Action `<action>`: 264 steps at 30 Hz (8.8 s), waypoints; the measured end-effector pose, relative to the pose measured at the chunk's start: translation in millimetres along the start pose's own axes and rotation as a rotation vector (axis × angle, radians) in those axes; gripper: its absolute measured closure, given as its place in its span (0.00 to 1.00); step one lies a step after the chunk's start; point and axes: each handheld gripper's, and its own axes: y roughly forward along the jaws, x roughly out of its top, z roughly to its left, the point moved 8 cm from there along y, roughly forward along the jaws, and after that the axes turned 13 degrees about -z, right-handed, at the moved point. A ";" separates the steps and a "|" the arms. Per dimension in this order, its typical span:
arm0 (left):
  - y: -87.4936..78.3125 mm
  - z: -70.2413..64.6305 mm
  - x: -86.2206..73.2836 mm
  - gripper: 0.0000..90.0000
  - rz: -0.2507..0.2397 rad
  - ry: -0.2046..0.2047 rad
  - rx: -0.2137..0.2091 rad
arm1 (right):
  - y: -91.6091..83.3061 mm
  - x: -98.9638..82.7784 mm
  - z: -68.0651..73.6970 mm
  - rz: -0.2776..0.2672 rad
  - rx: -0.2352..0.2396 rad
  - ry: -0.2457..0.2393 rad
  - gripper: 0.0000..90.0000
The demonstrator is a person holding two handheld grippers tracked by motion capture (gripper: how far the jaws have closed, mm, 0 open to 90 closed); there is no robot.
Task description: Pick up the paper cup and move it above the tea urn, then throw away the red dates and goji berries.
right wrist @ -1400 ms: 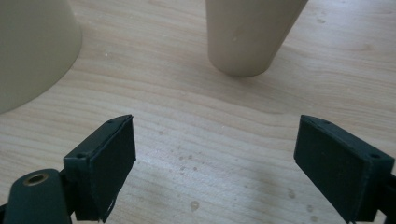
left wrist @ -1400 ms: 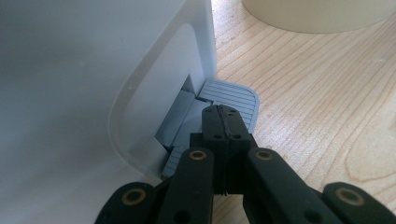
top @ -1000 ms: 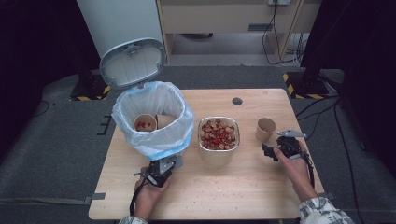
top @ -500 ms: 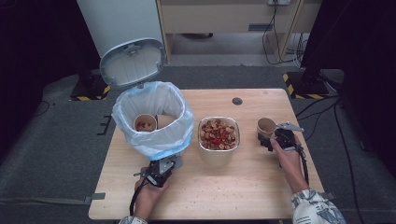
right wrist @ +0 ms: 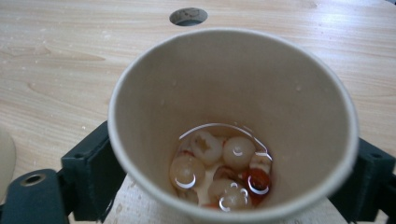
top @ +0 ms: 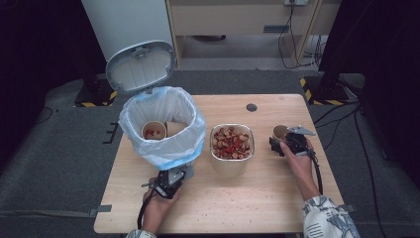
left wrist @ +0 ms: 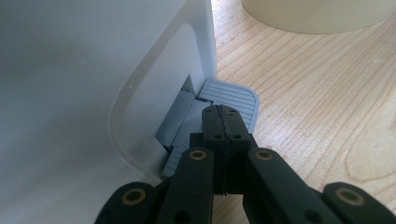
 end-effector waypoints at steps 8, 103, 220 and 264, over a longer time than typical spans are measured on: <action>-0.1 0.1 -0.2 1.00 -0.002 -0.005 0.000 | 1.7 0.9 -2.2 -0.010 0.020 -0.022 0.32; 2.0 0.1 1.9 1.00 0.012 -0.035 -0.001 | -31.8 215.2 85.3 -0.198 0.480 -0.478 0.35; 2.5 0.0 2.2 1.00 0.000 -0.066 -0.007 | -43.0 213.6 146.3 -0.273 0.402 -1.056 0.35; 2.0 1.8 1.9 1.00 0.010 -0.048 -0.012 | -47.3 204.1 162.7 -0.228 0.307 -1.415 0.35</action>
